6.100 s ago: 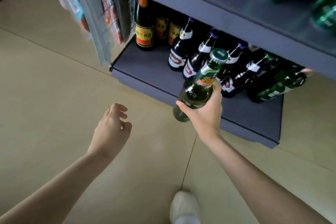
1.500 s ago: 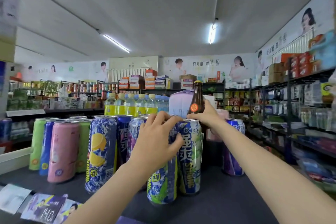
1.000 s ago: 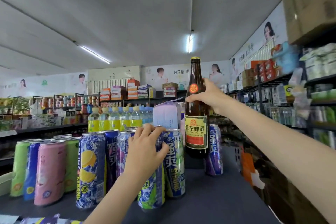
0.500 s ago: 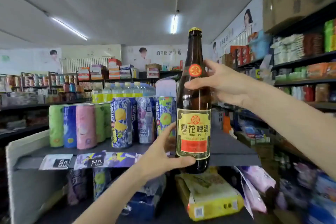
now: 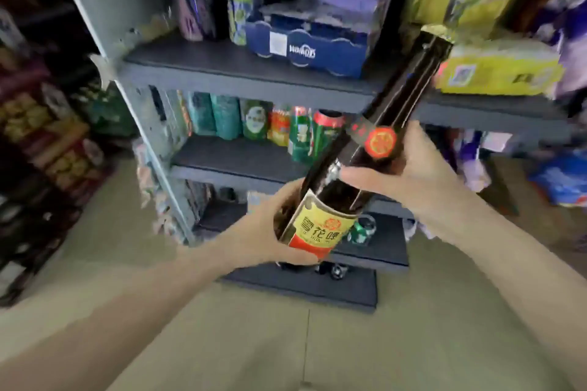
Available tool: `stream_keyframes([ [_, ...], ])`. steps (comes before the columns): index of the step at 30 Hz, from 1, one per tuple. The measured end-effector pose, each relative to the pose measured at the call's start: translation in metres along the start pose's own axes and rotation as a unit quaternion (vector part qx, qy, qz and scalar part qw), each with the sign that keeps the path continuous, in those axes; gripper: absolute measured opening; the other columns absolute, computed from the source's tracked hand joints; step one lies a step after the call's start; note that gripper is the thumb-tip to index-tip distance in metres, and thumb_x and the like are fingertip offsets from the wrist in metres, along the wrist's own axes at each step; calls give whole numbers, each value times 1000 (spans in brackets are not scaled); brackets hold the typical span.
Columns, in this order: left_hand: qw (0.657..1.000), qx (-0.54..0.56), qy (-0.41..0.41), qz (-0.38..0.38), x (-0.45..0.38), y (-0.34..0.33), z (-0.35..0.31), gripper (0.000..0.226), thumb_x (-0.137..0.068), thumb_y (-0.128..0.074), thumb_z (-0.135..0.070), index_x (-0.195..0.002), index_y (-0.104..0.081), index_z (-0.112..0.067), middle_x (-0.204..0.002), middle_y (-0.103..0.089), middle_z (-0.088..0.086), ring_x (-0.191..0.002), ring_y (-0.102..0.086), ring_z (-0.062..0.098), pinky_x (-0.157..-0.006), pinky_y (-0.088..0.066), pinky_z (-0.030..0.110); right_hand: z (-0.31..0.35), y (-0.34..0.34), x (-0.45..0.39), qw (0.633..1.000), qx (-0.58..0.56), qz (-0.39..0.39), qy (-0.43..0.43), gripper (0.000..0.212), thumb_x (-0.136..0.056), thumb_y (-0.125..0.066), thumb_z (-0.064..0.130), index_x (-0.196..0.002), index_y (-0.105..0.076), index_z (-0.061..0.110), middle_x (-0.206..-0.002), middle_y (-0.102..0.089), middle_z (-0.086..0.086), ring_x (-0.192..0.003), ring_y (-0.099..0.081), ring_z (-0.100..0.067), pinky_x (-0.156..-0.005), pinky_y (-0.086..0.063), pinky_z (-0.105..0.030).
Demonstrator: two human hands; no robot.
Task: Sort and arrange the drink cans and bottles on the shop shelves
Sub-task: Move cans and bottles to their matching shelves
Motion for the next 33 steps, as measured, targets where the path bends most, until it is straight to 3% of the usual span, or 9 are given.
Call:
stream_keyframes([
  [5,996,-53,70,7,-12,-24,145,94,-62,-84,-6,-117,-28,-58,-104,-57,-38,-101,-54,-16,-81,-43,6,-160,-24,19,996,13,-42,-83,77,-47,-85,10,-111,-46,29,-100,-68,15,-96,-64,0,-82,-54,-21],
  [9,992,-71,104,-9,-10,-53,270,89,-64,-83,-13,-118,-26,-55,-109,-54,-31,-96,-51,-22,-77,-38,0,-290,-63,40,992,55,-60,-96,71,-49,-90,9,-101,-49,34,-96,-67,21,-95,-64,1,-80,-50,-16],
  [13,982,-120,146,-29,-3,-61,412,80,-67,-66,-44,-132,-21,-52,-131,-48,-21,-121,-47,-1,-95,-37,13,-435,-115,57,986,106,-53,-115,64,-53,-91,10,-95,-50,37,-92,-62,37,-92,-60,11,-78,-42,-4],
  [16,959,-134,207,-139,9,-37,524,71,-81,-63,-13,-136,-29,-41,-124,-45,-19,-126,-46,10,-82,-35,16,-534,-152,45,981,164,-12,-101,61,-54,-89,14,-88,-47,43,-85,-58,40,-87,-55,15,-76,-37,2],
  [19,930,-160,240,-226,16,-12,608,60,-84,-56,0,-135,-42,-29,-120,-49,-18,-122,-49,15,-81,-35,19,-612,-183,14,981,180,26,-72,62,-57,-88,13,-92,-45,41,-84,-56,37,-85,-54,13,-76,-37,1],
  [24,894,-168,239,-339,-4,5,692,52,-83,-52,3,-129,-51,-21,-120,-60,-1,-113,-55,17,-81,-33,14,-684,-226,-49,970,234,62,31,62,-60,-84,9,-111,-51,14,-92,-52,19,-86,-45,5,-73,-32,4],
  [27,880,-153,243,-379,-17,6,716,48,-85,-51,0,-129,-51,-20,-119,-60,1,-111,-54,20,-87,-38,21,-708,-236,-78,965,257,37,46,68,-61,-84,13,-118,-47,17,-106,-59,6,-98,-53,-6,-72,-33,-5],
  [29,879,-156,237,-383,-25,5,723,50,-85,-50,-1,-130,-50,-22,-121,-58,1,-112,-53,21,-92,-39,26,-716,-238,-96,963,264,16,44,72,-61,-84,16,-121,-45,15,-115,-61,-2,-107,-56,-19,-79,-38,-16],
  [33,876,-161,228,-394,-34,12,725,50,-85,-49,-2,-130,-50,-25,-121,-57,3,-109,-53,20,-90,-40,27,-721,-241,-133,966,259,-13,7,80,-64,-84,16,-128,-38,15,-124,-56,-3,-117,-51,-22,-90,-39,-25],
])
Point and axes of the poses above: each hand's wrist, its own x-axis away from the middle knuckle, its own y-axis out of the back of the hand, z = x × y, the point moved 5 cm from there along -x, towards the middle knuckle
